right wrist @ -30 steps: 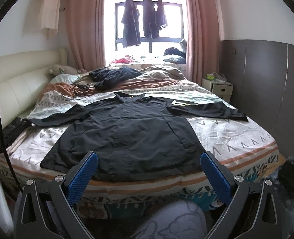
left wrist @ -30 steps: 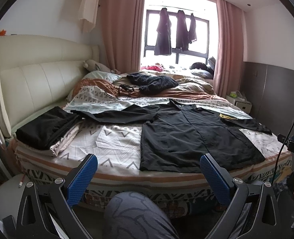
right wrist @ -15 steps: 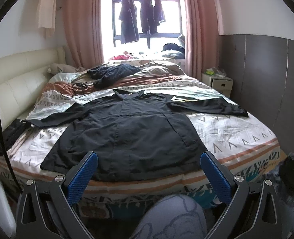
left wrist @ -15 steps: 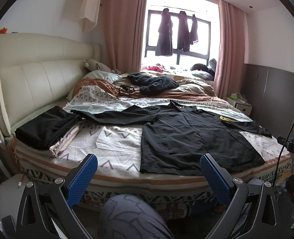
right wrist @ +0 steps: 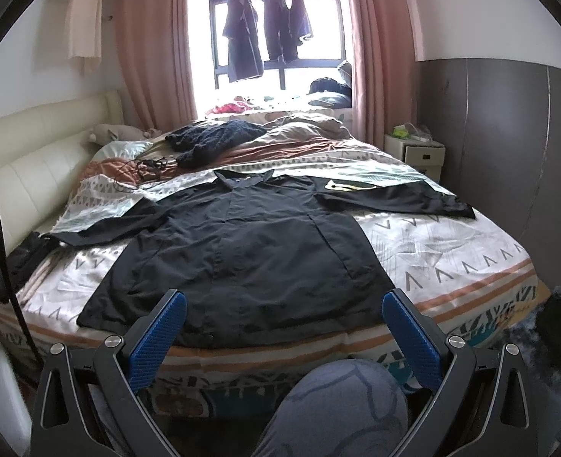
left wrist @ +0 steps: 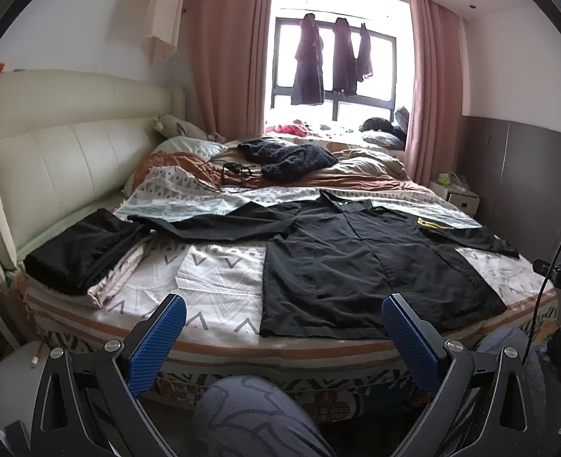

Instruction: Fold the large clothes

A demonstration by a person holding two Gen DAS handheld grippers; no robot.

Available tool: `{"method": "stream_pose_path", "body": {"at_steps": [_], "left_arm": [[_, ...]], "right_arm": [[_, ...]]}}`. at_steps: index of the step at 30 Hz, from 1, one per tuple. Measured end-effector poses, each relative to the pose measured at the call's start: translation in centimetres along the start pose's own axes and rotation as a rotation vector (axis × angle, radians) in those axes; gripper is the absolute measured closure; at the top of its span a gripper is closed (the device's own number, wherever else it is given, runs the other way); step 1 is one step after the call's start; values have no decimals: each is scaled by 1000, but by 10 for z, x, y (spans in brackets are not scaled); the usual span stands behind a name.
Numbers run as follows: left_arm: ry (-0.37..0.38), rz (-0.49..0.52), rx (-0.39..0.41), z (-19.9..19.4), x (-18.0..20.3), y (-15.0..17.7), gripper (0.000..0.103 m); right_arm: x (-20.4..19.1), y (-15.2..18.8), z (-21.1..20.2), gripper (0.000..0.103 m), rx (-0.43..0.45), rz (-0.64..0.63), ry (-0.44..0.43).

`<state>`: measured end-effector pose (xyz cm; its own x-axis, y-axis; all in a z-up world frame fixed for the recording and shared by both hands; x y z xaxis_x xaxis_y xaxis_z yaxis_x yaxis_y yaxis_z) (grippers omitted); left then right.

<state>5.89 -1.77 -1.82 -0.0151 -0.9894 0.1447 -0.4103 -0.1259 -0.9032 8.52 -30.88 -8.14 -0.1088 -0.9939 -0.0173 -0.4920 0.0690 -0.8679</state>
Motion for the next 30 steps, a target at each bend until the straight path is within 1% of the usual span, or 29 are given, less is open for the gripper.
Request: {"method": "stream_pose_path", "body": {"at_steps": [7, 15, 22, 24, 27, 30], "left_arm": [[3, 38, -14, 3, 5, -4, 0], [18, 17, -34, 16, 3, -9, 0], [16, 7, -44, 35, -2, -17, 0], [13, 6, -50, 40, -4, -19, 0], [1, 4, -54, 50, -8, -25, 0], [-4, -6, -49, 58, -15, -30, 0]], "right_arm": [[-6, 0, 3, 0, 16, 11, -19], [-18, -4, 13, 0, 7, -5, -45], [-30, -15, 33, 0, -10, -19, -63], [-35, -20, 41, 0, -11, -14, -89], [-48, -29, 52, 0, -9, -11, -157], [-62, -41, 67, 0, -6, -42, -159]]}}
Point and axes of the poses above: each gripper's, at about its wrist camera, not at the fingertips, and z roughly the way its jaws point, x to its right, y to its underside, the point moved 5 cm from there along z, roughly the way its jaws point, and after that the axes turned 6 degrees about -z, right-handed, at the moved point
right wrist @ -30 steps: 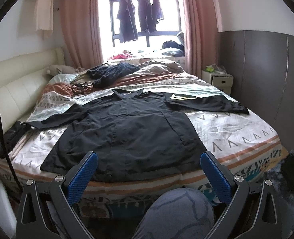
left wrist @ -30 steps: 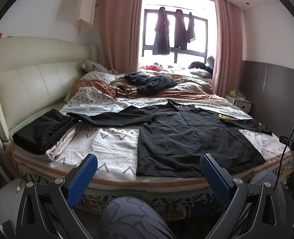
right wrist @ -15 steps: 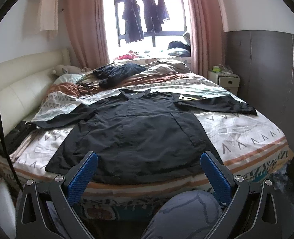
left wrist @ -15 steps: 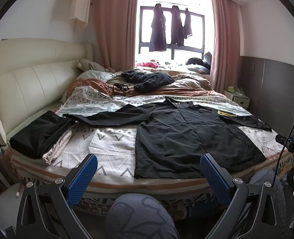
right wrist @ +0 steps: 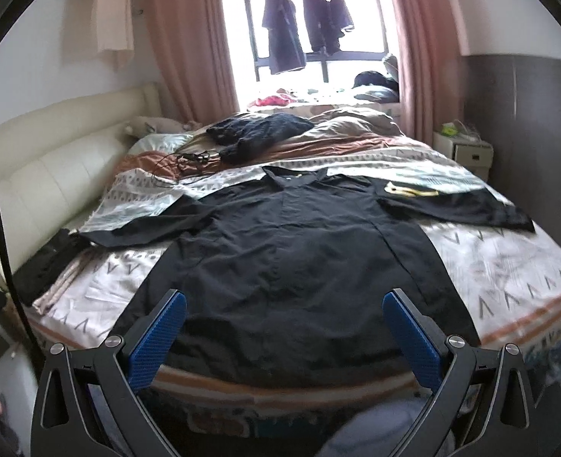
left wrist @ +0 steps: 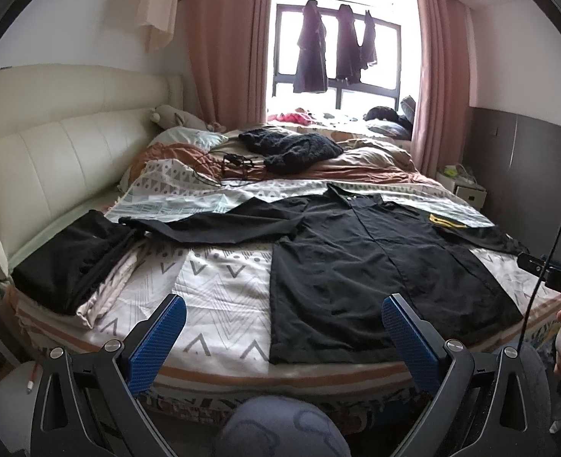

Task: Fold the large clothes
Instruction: 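Move both grippers down toward the black shirt lying on the bed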

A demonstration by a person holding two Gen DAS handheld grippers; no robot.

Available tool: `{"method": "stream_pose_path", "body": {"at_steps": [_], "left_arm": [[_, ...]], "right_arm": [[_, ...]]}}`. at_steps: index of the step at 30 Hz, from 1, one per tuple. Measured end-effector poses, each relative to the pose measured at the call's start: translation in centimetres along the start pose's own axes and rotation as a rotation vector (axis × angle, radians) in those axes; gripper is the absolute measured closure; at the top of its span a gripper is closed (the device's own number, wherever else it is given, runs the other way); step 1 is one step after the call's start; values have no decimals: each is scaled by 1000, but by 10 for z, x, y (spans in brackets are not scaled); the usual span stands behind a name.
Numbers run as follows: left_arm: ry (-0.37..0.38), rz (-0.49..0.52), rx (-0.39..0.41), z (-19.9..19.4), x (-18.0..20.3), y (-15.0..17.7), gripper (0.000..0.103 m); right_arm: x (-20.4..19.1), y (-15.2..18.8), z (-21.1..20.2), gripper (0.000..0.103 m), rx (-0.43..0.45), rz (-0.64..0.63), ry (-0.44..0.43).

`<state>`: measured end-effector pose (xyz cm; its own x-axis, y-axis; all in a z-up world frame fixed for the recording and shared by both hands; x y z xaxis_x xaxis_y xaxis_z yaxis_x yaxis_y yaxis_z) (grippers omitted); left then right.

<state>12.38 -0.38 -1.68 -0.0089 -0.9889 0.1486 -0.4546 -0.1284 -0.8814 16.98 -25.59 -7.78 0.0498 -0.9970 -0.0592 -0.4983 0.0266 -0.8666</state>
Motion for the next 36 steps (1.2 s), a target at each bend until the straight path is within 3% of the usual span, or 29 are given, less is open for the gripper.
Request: {"method": "stream_pose_path", "body": {"at_steps": [22, 29, 36], "left_arm": [[-162, -120, -79, 106, -77, -56, 0], [-215, -117, -89, 136, -102, -75, 0], [-281, -167, -94, 171, -153, -102, 1]], "right_arm": [[-33, -87, 147, 0, -42, -14, -2], [-49, -107, 196, 0, -70, -41, -28], [-62, -127, 254, 0, -96, -21, -100]]}}
Point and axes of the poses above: each gripper's, at about its wrist camera, not at the fingertips, and z roughly the way its jaws point, x to its right, y to its underside, the point moved 5 cm from there along z, roughly the way its jaws point, and after that the axes turned 6 degrees about -z, right-handed, at the moved point
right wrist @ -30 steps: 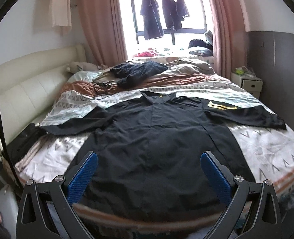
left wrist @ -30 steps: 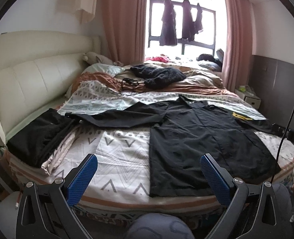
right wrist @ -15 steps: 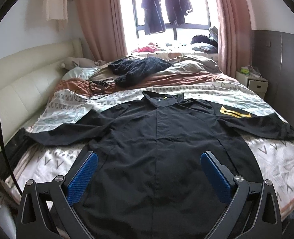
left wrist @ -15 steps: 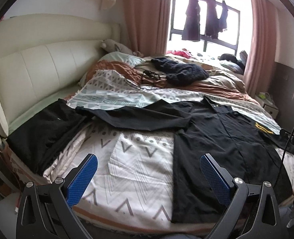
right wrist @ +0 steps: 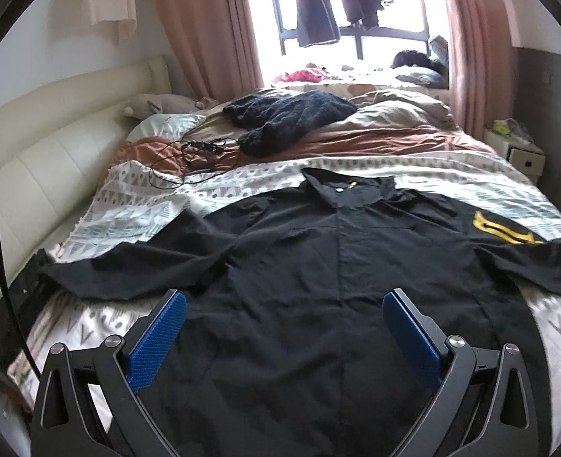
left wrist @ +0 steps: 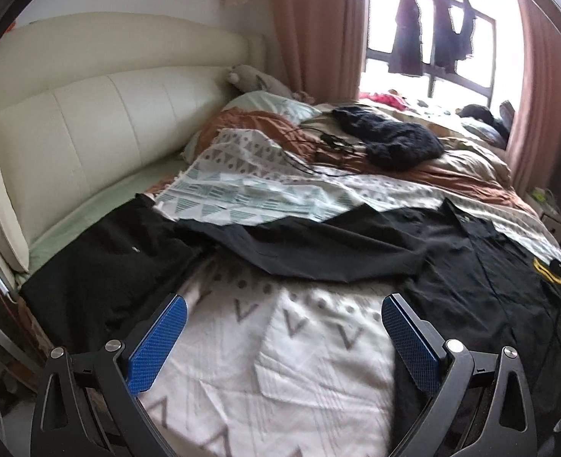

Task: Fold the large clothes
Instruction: 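Move both grippers down toward the black shirt lying on the bed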

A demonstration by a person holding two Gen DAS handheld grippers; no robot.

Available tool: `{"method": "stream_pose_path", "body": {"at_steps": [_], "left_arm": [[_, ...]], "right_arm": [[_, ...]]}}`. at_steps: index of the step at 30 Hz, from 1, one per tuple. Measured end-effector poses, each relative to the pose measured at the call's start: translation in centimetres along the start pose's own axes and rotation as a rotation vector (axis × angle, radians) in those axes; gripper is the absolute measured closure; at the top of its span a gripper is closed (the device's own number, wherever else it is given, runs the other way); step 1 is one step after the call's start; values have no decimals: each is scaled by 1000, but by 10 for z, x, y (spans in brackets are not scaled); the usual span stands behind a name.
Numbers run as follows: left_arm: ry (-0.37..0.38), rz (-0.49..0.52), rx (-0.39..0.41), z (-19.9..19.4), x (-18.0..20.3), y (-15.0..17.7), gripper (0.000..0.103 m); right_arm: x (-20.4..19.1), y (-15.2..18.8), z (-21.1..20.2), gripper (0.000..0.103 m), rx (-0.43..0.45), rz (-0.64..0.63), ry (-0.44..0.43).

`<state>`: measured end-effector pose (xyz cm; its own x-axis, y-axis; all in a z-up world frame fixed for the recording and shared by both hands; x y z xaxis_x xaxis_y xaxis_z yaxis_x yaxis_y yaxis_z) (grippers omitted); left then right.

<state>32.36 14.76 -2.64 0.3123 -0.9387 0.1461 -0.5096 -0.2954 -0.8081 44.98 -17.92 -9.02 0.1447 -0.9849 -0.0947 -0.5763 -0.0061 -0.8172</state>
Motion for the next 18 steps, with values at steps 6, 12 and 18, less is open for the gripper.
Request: {"method": "stream_pose_path", "body": {"at_steps": [6, 12, 18], "left_arm": [[-39, -49, -40, 43, -24, -24, 8], [-80, -85, -83, 86, -47, -49, 15], [-81, -198, -127, 130, -81, -72, 22]], "right_arm": [[-4, -20, 48, 0, -25, 13, -37], [-7, -27, 101, 15, -115, 37, -87], [-20, -31, 142, 29, -157, 11, -133]]}}
Point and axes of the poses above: each gripper's, at about its wrist camera, not at the fingertips, and z roughly the way its jaws point, x to its right, y to its underside, the point moved 5 cm from there along z, roughly the way its jaws point, and after that the axes turned 6 degrees about -z, right-handed, at the moved point
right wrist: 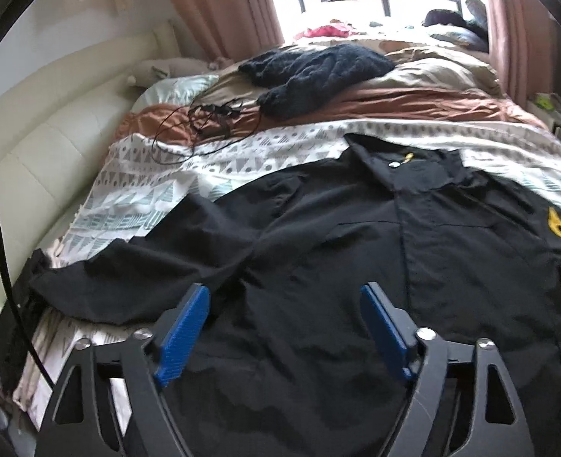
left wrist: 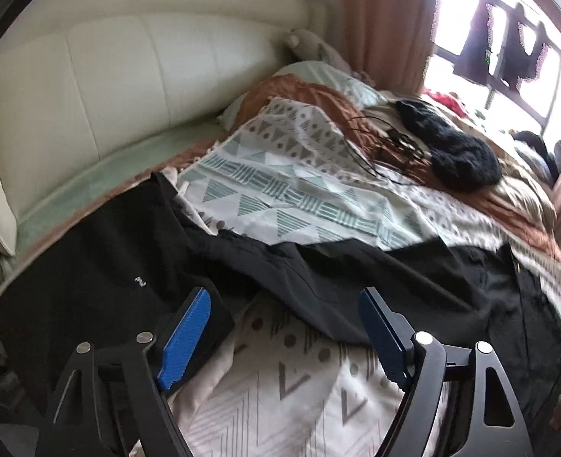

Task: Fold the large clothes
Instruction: 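Move both grippers down toward the black shirt lying on the bed, then grasp a black shirt sleeve with the left gripper and lift it over the body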

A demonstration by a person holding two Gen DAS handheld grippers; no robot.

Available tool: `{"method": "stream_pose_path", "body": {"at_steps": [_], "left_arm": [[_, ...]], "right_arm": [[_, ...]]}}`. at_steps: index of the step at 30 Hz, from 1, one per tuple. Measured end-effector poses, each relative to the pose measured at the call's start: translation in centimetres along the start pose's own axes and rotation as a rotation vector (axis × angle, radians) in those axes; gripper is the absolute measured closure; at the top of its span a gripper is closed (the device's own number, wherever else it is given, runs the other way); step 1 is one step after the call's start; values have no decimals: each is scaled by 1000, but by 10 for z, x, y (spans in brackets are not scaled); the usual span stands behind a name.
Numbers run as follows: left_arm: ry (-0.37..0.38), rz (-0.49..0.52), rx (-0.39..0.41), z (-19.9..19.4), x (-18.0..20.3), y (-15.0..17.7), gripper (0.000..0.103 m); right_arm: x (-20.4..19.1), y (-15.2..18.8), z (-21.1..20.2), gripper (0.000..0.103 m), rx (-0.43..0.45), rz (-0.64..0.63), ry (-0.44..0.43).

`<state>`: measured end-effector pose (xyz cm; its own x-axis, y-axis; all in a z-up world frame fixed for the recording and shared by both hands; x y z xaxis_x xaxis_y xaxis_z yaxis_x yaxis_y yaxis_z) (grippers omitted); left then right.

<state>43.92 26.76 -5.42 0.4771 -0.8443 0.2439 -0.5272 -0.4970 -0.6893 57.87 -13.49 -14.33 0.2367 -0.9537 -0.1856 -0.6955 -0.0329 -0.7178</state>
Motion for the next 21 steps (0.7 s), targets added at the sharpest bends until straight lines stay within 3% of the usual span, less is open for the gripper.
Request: {"method": "stream_pose_path", "body": {"at_steps": [6, 8, 14, 17, 18, 19, 21], "left_arm": [[-34, -71, -56, 43, -19, -15, 22], [-42, -102, -95, 62, -26, -13, 22], [-45, -186, -182, 105, -40, -2, 34], [-44, -216, -177, 117, -47, -5, 60], [-42, -225, -188, 122, -49, -6, 81], [-23, -241, -203, 126, -50, -6, 91], [-14, -234, -191, 125, -46, -10, 95]], "right_arm": [[3, -3, 33, 55, -42, 17, -52], [2, -2, 45, 59, -57, 23, -68], [-3, 7, 80, 81, -114, 37, -130], [-6, 9, 92, 90, -124, 60, -165], [-7, 10, 96, 91, -131, 76, -184], [-8, 12, 100, 93, -139, 89, -198], [-13, 17, 111, 96, -162, 114, -239]]}}
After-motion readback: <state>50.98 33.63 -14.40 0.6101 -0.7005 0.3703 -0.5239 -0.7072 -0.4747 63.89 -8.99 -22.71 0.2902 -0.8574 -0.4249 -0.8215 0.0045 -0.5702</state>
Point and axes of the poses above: each gripper's, at about its wrist camera, not at the fingertips, and z roughly the way its jaws point, x to its right, y to its underside, the point moved 5 cm from there along z, roughly the way its jaws point, and after that the axes turned 6 degrees about -z, right-handed, at the moved point
